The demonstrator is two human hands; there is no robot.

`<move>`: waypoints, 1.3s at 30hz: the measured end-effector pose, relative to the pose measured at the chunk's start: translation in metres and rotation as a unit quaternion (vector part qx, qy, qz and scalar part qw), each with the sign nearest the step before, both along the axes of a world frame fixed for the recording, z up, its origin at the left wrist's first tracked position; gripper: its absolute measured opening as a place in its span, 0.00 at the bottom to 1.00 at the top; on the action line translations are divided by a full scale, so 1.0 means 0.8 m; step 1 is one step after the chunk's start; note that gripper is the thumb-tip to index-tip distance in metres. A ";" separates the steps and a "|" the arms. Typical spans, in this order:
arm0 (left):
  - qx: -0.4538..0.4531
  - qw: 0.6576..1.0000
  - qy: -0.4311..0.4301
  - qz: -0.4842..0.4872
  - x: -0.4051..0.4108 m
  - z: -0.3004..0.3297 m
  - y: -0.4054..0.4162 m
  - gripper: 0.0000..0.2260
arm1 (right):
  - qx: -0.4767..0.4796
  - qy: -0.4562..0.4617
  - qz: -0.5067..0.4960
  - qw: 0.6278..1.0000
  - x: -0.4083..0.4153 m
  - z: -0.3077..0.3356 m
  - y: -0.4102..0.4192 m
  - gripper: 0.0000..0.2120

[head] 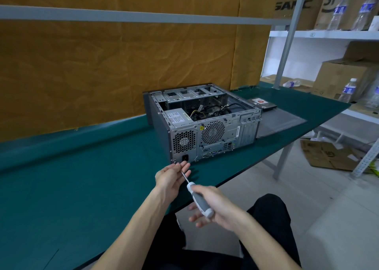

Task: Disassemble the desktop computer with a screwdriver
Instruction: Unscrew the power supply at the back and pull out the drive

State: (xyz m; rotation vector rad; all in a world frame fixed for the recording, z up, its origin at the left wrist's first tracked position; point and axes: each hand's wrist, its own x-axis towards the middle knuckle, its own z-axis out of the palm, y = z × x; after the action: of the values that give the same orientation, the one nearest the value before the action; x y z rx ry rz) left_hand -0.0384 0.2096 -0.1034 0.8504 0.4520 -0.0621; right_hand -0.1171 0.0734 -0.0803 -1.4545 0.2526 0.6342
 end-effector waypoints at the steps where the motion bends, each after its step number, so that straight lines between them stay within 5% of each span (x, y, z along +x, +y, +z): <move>1: -0.002 1.000 -0.002 -0.005 0.001 -0.001 0.001 0.05 | 0.035 0.014 0.000 0.999 0.001 0.001 -0.005 0.15; 4: 0.002 1.000 -0.004 -0.014 0.001 -0.002 -0.001 0.04 | -0.126 -0.109 -0.020 0.986 0.003 0.000 -0.003 0.11; 7: 0.002 1.000 -0.021 -0.020 -0.002 -0.005 -0.001 0.06 | -0.382 -0.257 -0.016 0.888 -0.001 -0.015 0.007 0.14; 8: -0.003 0.999 -0.029 -0.024 -0.003 -0.006 -0.001 0.06 | -0.341 -0.233 -0.012 0.911 -0.002 -0.016 0.009 0.16; 10: -0.012 0.999 -0.039 -0.027 -0.006 -0.006 0.001 0.06 | -0.103 -0.073 -0.021 0.992 -0.005 -0.004 0.009 0.17; 12: -0.020 0.998 -0.044 -0.026 -0.006 -0.007 0.002 0.08 | 0.039 0.025 0.004 0.999 -0.005 0.004 0.003 0.17; 14: -0.024 0.998 -0.044 -0.028 -0.005 -0.007 0.002 0.08 | 0.023 0.003 0.004 1.000 -0.004 0.003 -0.002 0.16; 16: -0.016 0.999 -0.035 -0.035 -0.003 -0.006 0.001 0.08 | -0.136 -0.106 -0.012 0.985 -0.004 -0.002 0.002 0.10; 19: 0.003 0.999 -0.014 -0.029 0.002 -0.003 0.000 0.07 | -0.376 -0.245 -0.022 0.893 -0.005 -0.018 0.010 0.12; 20: 0.002 1.000 -0.009 -0.024 0.004 -0.003 -0.001 0.07 | -0.344 -0.230 -0.019 0.910 -0.006 -0.021 0.012 0.13; 22: -0.005 1.000 -0.003 -0.018 0.006 -0.003 -0.002 0.07 | -0.135 -0.107 -0.040 0.984 -0.006 -0.013 0.010 0.14; 25: -0.013 1.000 -0.009 -0.017 0.007 -0.006 -0.001 0.07 | 0.036 0.022 -0.007 0.999 -0.006 -0.001 -0.004 0.16; 27: -0.016 1.000 -0.013 -0.020 0.006 -0.007 0.000 0.08 | 0.021 -0.002 -0.008 1.000 -0.006 0.001 -0.006 0.16; 31: -0.006 0.999 -0.021 -0.025 0.003 -0.008 -0.002 0.06 | -0.252 -0.206 -0.052 0.944 -0.007 -0.011 0.001 0.07; 34: -0.010 0.999 -0.028 -0.024 0.002 -0.008 -0.002 0.05 | -0.020 -0.048 -0.065 0.997 -0.009 -0.005 -0.003 0.13; 36: -0.013 0.999 -0.033 -0.024 0.000 -0.007 -0.002 0.07 | 0.102 0.064 -0.036 0.992 -0.011 0.002 -0.010 0.18; 39: -0.013 0.999 -0.036 -0.031 -0.001 -0.007 -0.002 0.09 | -0.042 -0.056 -0.032 0.997 -0.008 -0.002 -0.004 0.15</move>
State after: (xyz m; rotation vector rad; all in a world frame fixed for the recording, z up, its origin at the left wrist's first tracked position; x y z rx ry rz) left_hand -0.0389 0.2083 -0.1086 0.8380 0.3573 -0.0938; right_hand -0.1234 0.0699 -0.0817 -1.5507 0.2397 0.4937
